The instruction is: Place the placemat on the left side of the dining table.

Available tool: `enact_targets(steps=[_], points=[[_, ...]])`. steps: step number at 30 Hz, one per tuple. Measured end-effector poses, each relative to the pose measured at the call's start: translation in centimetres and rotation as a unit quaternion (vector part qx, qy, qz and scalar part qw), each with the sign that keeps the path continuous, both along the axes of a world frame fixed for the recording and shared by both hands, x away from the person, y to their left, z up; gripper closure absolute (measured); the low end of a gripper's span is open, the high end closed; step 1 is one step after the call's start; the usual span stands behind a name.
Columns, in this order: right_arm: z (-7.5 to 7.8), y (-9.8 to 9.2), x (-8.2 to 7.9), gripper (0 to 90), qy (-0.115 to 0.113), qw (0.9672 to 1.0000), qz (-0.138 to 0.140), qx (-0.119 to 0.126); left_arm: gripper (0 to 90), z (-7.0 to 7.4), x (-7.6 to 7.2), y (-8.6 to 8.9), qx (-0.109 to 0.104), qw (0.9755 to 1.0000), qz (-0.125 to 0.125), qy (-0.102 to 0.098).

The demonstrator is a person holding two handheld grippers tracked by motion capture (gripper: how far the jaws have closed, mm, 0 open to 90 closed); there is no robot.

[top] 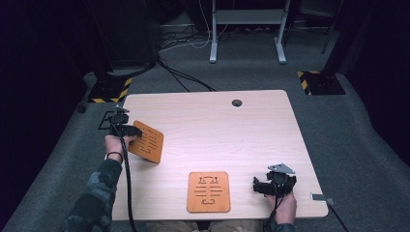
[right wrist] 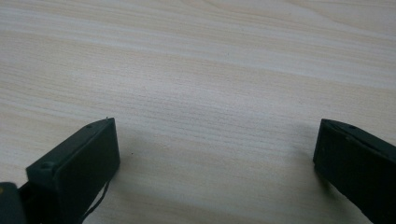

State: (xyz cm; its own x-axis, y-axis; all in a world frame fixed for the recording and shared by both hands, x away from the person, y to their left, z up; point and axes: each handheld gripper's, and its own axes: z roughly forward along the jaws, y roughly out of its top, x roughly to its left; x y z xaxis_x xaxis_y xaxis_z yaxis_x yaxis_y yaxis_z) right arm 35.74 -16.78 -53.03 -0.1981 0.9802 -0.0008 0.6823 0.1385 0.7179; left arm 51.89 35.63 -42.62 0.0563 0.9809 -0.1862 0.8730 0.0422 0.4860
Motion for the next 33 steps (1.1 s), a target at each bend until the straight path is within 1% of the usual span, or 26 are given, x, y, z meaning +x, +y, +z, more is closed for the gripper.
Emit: enact_targets(steps=[4,5,7,9,10,11,13,15,16,19,21,23,24,26,28,30,32,33], points=[[0.0,0.0,0.0,0.0,0.000,1.0000,0.000,0.000,62.9,-0.3,0.0,0.2,0.001,1.0000,0.002,0.003],[0.0,0.0,0.0,0.0,0.000,1.0000,-0.001,-0.001,62.6,-0.4,0.0,0.2,-0.004,1.0000,0.006,0.004],[0.0,0.0,0.0,0.0,0.000,1.0000,0.000,0.000,61.8,-0.5,0.0,0.4,0.000,1.0000,0.001,0.006],[0.0,0.0,0.0,0.0,-0.001,1.0000,-0.001,0.000,60.9,-0.6,0.0,0.4,0.000,1.0000,0.002,0.004],[0.0,0.0,0.0,0.0,-0.001,1.0000,-0.001,0.000,60.9,-0.6,0.0,0.3,0.002,1.0000,0.005,0.002],[0.0,0.0,0.0,0.0,-0.001,1.0000,-0.001,-0.001,58.8,-0.8,0.0,0.2,0.013,0.9999,0.002,0.007],[0.0,0.0,0.0,0.0,-0.001,1.0000,-0.001,0.000,57.8,-1.0,0.0,0.3,0.008,0.9999,-0.001,0.008],[0.0,0.0,0.0,0.0,-0.001,1.0000,-0.001,0.000,56.9,-1.2,-0.1,0.3,0.009,0.9999,-0.003,0.011],[0.0,0.0,0.0,0.0,-0.001,1.0000,-0.001,-0.001,56.5,-1.3,-0.1,0.4,0.006,1.0000,-0.001,0.008],[0.0,0.0,0.0,0.0,-0.001,1.0000,-0.002,-0.001,56.2,-1.3,-0.1,0.5,0.005,0.9999,0.001,0.012],[0.0,0.0,0.0,0.0,-0.001,1.0000,-0.001,-0.001,55.9,-1.4,-0.1,0.5,0.004,0.9999,0.000,0.009],[0.0,0.0,0.0,0.0,-0.001,1.0000,-0.002,-0.001,55.3,-1.5,-0.1,0.6,0.006,0.9999,0.001,0.012],[0.0,0.0,0.0,0.0,-0.003,1.0000,-0.002,-0.001,54.8,-1.6,-0.1,0.5,0.004,0.9999,0.004,0.010],[0.0,0.0,0.0,0.0,-0.002,1.0000,-0.002,-0.001,53.7,-1.7,-0.1,0.6,0.006,0.9999,0.005,0.013],[0.0,0.0,0.0,0.0,-0.003,1.0000,-0.002,-0.001,53.1,-1.9,-0.1,0.8,0.002,0.9999,0.008,0.014],[0.0,0.0,0.0,0.0,-0.001,1.0000,-0.002,-0.001,52.8,-1.9,-0.1,0.9,0.002,0.9998,0.004,0.018],[0.0,0.0,0.0,0.0,-0.002,1.0000,-0.002,-0.001,52.5,-2.0,-0.2,0.8,0.000,0.9997,0.010,0.021],[0.0,0.0,0.0,0.0,-0.001,1.0000,-0.002,-0.001,52.3,-2.0,-0.1,0.9,0.002,0.9998,0.007,0.017]])
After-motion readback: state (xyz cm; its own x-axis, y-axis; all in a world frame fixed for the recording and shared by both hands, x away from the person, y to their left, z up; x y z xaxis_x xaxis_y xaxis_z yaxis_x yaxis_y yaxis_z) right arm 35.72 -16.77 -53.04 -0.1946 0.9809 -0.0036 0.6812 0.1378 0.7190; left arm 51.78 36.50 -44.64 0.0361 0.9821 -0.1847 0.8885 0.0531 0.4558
